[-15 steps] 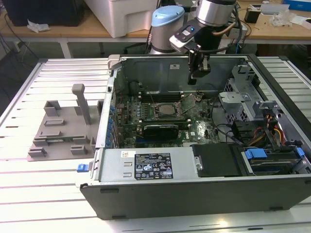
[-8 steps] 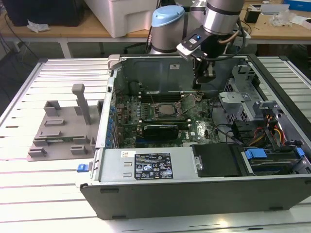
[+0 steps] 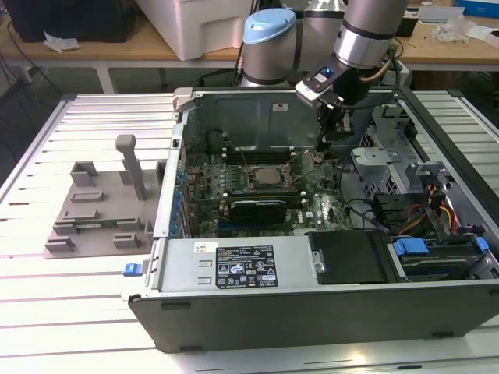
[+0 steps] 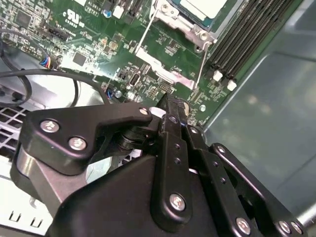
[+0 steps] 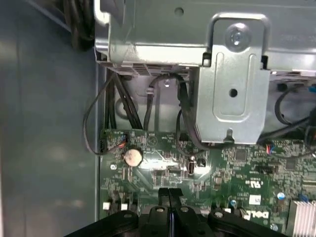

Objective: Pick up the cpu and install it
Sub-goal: 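Close the cpu cover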

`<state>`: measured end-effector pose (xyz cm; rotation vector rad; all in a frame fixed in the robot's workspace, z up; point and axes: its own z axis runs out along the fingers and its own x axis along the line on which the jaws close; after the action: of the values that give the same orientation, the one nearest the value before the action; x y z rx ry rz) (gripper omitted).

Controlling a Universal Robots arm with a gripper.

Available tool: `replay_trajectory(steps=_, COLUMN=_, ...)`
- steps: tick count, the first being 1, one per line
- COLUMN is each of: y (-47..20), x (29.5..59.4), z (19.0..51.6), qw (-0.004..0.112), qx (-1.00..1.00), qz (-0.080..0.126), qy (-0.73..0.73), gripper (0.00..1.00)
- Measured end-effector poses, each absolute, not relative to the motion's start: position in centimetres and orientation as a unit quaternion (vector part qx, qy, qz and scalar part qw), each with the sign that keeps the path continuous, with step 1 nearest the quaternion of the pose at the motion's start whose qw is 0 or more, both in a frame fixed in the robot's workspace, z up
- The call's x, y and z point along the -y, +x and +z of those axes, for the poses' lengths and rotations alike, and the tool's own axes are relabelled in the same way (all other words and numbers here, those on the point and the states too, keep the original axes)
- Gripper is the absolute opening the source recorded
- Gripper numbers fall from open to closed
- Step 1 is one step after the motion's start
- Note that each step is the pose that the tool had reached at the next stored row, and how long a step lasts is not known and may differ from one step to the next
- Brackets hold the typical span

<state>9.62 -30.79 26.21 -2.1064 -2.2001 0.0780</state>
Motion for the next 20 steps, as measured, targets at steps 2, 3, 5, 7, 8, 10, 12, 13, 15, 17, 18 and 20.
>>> replay_trajectory(steps=2, y=9.6, x=30.8, z=25.7, qw=0.047, qx=0.723, qz=0.026, qy=-0.689, gripper=0.11)
replay_trajectory(steps=3, y=9.6, x=30.8, z=25.5, qw=0.047, qx=0.723, qz=0.026, qy=-0.689, gripper=0.11)
replay_trajectory(steps=5, y=9.6, x=30.8, z=24.9, qw=0.047, qx=0.725, qz=0.026, qy=-0.687, gripper=0.11)
replay_trajectory(steps=7, y=9.6, x=30.9, z=24.4, qw=0.047, qx=0.726, qz=0.026, qy=-0.685, gripper=0.11)
replay_trajectory(steps=8, y=9.6, x=31.0, z=24.3, qw=0.048, qx=0.727, qz=0.026, qy=-0.685, gripper=0.11)
replay_trajectory(steps=10, y=9.1, x=31.1, z=24.1, qw=0.049, qx=0.728, qz=0.025, qy=-0.684, gripper=0.11)
replay_trajectory(steps=12, y=8.0, x=31.1, z=24.1, qw=0.049, qx=0.728, qz=0.024, qy=-0.683, gripper=0.11)
replay_trajectory(steps=13, y=7.1, x=31.1, z=24.1, qw=0.049, qx=0.728, qz=0.024, qy=-0.683, gripper=0.11)
replay_trajectory(steps=15, y=6.5, x=31.1, z=24.1, qw=0.049, qx=0.728, qz=0.024, qy=-0.683, gripper=0.11)
replay_trajectory(steps=17, y=5.7, x=31.1, z=24.1, qw=0.049, qx=0.728, qz=0.024, qy=-0.683, gripper=0.11)
replay_trajectory(steps=18, y=5.4, x=31.1, z=24.1, qw=0.049, qx=0.728, qz=0.024, qy=-0.683, gripper=0.11)
replay_trajectory(steps=20, y=4.8, x=31.1, z=24.1, qw=0.049, qx=0.728, qz=0.024, qy=-0.683, gripper=0.11)
